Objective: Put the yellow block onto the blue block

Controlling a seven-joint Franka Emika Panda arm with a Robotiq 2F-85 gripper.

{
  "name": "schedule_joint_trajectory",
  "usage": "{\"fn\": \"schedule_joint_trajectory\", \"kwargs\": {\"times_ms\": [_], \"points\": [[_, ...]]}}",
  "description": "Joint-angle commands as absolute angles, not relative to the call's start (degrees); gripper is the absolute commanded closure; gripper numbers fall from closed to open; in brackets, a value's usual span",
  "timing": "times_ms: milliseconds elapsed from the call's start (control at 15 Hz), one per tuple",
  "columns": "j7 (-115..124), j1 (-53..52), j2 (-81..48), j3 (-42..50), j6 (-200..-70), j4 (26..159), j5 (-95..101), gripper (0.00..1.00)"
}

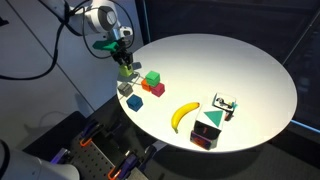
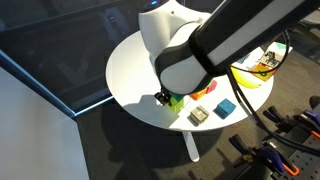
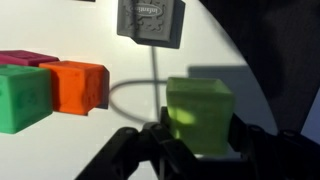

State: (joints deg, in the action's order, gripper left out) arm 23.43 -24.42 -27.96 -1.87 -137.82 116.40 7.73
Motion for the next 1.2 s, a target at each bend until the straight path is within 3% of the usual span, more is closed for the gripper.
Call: {"fn": "schedule_joint_trajectory", "kwargs": {"times_ms": [0, 533, 1133], "points": [[23.31, -22.78, -24.26, -2.70, -133.34, 116.98, 8.48, 0.71], [21.90, -19.63, -17.82, -3.82, -125.56, 118.38, 8.60, 0.71], [19.18, -14.38, -13.82, -3.48, -125.79, 121.84, 8.28, 0.71]]}}
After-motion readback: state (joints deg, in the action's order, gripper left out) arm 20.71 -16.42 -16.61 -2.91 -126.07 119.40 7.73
